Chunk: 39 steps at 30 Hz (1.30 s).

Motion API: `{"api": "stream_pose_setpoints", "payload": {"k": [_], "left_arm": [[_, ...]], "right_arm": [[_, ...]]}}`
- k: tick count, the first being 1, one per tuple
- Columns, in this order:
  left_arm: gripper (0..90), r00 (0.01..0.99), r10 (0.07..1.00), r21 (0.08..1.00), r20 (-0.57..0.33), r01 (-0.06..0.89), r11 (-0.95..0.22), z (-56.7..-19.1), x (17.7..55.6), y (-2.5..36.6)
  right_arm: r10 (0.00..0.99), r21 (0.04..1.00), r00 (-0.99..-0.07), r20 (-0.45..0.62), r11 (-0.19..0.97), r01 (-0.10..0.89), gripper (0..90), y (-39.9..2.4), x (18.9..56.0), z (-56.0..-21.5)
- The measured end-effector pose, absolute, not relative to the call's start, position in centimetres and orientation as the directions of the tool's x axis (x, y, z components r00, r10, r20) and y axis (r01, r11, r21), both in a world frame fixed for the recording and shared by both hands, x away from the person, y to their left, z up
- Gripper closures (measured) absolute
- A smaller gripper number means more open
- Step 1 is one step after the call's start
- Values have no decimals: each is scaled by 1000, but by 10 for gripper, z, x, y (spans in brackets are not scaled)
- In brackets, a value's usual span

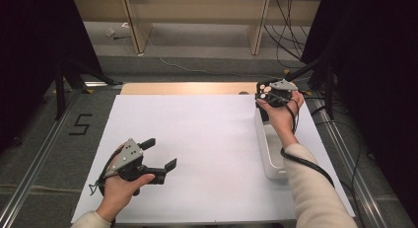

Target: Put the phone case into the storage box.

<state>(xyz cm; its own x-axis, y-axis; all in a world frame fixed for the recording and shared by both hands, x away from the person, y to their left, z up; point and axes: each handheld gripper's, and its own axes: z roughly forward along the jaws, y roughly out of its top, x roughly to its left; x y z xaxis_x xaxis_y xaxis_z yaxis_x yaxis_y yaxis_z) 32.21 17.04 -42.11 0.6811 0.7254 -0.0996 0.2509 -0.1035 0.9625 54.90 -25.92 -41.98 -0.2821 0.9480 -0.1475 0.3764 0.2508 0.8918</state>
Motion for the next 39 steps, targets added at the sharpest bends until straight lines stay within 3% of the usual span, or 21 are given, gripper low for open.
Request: {"api": "stream_pose_setpoints", "payload": {"k": [39], "left_arm": [[12,683,724,962,-98,251,-107,-421,322,170]], "right_arm": [[957,891,-270,-105,211,402,124,-267,553,-427]]}}
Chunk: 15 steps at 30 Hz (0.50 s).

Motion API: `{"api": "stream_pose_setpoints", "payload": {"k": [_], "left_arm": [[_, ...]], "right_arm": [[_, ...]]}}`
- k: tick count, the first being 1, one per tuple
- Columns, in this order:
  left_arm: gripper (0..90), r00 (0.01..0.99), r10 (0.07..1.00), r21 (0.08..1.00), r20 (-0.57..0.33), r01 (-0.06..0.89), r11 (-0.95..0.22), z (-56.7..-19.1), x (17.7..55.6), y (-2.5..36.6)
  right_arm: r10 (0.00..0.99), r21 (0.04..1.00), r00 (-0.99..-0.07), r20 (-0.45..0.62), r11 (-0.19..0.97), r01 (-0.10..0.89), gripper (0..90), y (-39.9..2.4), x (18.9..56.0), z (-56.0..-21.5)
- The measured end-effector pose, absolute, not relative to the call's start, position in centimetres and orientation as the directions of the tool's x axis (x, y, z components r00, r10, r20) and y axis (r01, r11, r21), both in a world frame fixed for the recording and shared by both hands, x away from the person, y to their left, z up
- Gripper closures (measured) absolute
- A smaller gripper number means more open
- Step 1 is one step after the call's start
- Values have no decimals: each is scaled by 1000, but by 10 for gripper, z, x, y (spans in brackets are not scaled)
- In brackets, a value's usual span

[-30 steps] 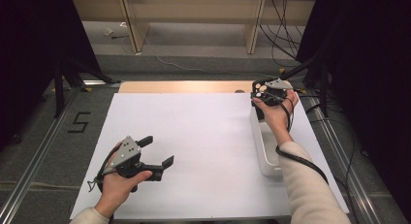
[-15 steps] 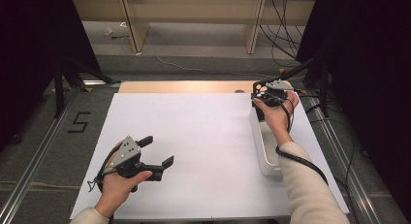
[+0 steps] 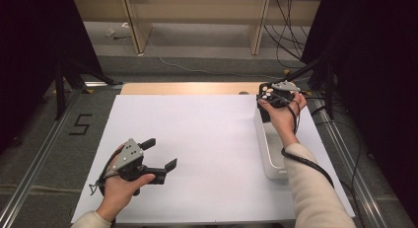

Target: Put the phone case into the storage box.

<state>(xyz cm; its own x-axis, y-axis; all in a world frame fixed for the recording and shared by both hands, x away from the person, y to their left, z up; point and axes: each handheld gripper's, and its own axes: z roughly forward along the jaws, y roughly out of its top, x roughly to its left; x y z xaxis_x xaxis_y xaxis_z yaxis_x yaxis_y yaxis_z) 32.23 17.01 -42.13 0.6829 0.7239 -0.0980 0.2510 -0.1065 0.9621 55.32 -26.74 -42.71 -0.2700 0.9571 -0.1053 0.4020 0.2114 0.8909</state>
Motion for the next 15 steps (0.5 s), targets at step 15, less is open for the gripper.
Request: {"api": "stream_pose_setpoints", "payload": {"k": [15], "left_arm": [[12,683,724,962,-100,251,-104,-421,322,170]], "right_arm": [[958,884,-270,-95,206,420,80,-272,556,-429]]}}
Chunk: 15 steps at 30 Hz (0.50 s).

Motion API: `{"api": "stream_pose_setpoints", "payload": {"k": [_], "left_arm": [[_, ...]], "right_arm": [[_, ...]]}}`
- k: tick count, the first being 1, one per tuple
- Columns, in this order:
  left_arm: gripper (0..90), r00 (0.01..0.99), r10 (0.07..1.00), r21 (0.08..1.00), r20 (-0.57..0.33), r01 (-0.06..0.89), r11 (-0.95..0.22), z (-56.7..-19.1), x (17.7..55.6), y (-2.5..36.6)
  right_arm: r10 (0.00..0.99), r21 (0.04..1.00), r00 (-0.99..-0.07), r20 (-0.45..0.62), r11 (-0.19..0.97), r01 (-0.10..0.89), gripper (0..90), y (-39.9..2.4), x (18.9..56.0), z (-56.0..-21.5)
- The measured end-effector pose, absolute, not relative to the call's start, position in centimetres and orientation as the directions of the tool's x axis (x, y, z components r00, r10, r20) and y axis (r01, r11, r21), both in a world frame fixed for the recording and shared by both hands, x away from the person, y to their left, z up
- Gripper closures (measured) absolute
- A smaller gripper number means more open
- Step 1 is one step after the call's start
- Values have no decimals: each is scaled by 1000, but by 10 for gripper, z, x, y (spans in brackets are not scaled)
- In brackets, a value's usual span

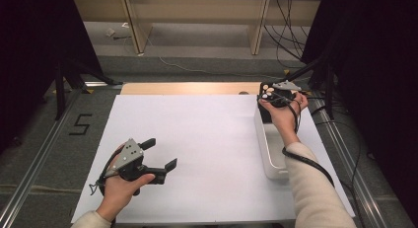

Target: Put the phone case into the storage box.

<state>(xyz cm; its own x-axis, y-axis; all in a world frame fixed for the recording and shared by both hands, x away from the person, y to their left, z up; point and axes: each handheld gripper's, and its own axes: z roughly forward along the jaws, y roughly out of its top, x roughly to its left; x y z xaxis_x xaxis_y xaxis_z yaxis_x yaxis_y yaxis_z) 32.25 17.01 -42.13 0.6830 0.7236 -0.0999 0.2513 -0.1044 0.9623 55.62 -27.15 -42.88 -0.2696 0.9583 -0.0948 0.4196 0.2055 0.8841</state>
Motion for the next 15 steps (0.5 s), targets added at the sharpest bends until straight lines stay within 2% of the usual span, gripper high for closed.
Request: {"api": "stream_pose_setpoints", "payload": {"k": [15], "left_arm": [[12,683,723,962,-101,252,-104,-421,323,170]], "right_arm": [[963,883,-253,-90,195,427,17,-273,558,-429]]}}
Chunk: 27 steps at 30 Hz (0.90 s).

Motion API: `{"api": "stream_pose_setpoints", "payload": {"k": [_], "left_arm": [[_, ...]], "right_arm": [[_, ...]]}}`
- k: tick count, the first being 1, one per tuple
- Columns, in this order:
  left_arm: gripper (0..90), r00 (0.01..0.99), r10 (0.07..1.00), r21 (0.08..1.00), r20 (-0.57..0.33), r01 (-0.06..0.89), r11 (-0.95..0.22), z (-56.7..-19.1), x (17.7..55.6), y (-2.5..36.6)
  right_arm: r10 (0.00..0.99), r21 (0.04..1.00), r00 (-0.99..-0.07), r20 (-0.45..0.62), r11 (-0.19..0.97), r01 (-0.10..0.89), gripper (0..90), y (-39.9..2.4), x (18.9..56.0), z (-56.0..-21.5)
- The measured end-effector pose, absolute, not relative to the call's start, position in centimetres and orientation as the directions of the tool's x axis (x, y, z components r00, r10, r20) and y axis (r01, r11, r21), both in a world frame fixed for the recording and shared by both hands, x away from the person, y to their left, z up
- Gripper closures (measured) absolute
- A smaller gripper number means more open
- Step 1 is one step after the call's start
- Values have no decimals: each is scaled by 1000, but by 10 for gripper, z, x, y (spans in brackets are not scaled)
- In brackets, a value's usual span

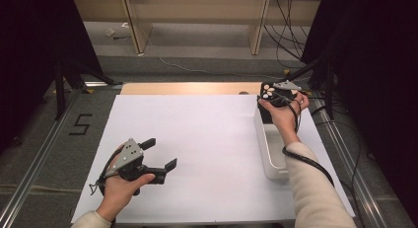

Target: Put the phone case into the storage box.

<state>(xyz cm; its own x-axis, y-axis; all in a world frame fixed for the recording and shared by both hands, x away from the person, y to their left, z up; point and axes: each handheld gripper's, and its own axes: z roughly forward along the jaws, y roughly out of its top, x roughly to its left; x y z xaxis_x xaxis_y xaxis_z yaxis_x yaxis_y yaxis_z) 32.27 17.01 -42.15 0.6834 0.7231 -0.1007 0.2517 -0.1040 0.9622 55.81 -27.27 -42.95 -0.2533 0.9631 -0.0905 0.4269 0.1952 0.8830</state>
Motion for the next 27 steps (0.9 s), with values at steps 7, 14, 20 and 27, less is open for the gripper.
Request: {"api": "stream_pose_setpoints", "payload": {"k": [7,14,20,27], "left_arm": [[12,683,724,962,-101,252,-103,-421,323,170],[12,682,724,962,-100,251,-104,-421,323,170],[12,682,724,962,-100,252,-104,-421,322,170],[12,682,725,962,-99,251,-105,-421,322,169]], "right_arm": [[963,884,-254,-92,196,424,4,-272,557,-428],[963,889,-258,-72,179,422,4,-271,555,-428],[964,891,-260,-56,166,422,3,-273,551,-426],[962,893,-267,-53,166,419,3,-277,545,-422]]}}
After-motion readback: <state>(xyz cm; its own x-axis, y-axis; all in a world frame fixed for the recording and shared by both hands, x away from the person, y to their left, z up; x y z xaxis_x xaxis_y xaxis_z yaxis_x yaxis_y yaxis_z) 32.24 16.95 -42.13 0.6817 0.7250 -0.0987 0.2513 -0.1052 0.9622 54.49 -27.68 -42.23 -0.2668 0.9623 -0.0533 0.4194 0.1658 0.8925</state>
